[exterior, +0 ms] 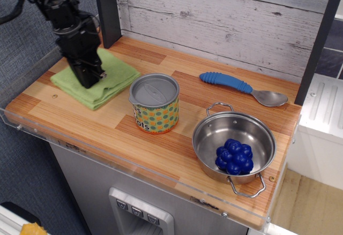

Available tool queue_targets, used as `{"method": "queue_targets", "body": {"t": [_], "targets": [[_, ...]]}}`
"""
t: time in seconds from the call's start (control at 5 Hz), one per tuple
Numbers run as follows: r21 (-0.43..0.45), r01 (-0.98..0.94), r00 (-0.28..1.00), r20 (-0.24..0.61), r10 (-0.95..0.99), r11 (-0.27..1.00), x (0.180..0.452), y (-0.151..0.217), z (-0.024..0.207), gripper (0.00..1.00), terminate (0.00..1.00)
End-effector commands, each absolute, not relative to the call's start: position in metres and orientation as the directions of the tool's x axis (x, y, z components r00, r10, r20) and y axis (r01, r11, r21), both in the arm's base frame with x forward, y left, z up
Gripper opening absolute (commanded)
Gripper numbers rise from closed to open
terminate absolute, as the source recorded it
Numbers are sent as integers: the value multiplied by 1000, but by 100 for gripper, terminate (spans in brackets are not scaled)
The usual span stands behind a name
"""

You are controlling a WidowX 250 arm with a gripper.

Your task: Move green cloth to right above can

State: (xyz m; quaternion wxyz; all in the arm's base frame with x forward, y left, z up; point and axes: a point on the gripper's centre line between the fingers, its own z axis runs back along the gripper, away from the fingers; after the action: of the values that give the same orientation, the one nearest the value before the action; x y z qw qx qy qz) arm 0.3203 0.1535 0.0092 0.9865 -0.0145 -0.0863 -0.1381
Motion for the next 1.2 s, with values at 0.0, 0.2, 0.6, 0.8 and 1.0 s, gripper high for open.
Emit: {"method": "queue_targets", "body": {"t": [0.0,0.2,0.6,0.8,1.0], "targets": [[-10,260,948,193,-253,966,340,122,8,0,0],[-29,207,955,222,-195,978,347,113,8,0,0],[-27,202,959,208,-192,979,364,87,5,0,0],[-29,209,958,207,-199,977,367,77,6,0,0],[-41,173,965,205,-161,984,366,76,8,0,0]]}}
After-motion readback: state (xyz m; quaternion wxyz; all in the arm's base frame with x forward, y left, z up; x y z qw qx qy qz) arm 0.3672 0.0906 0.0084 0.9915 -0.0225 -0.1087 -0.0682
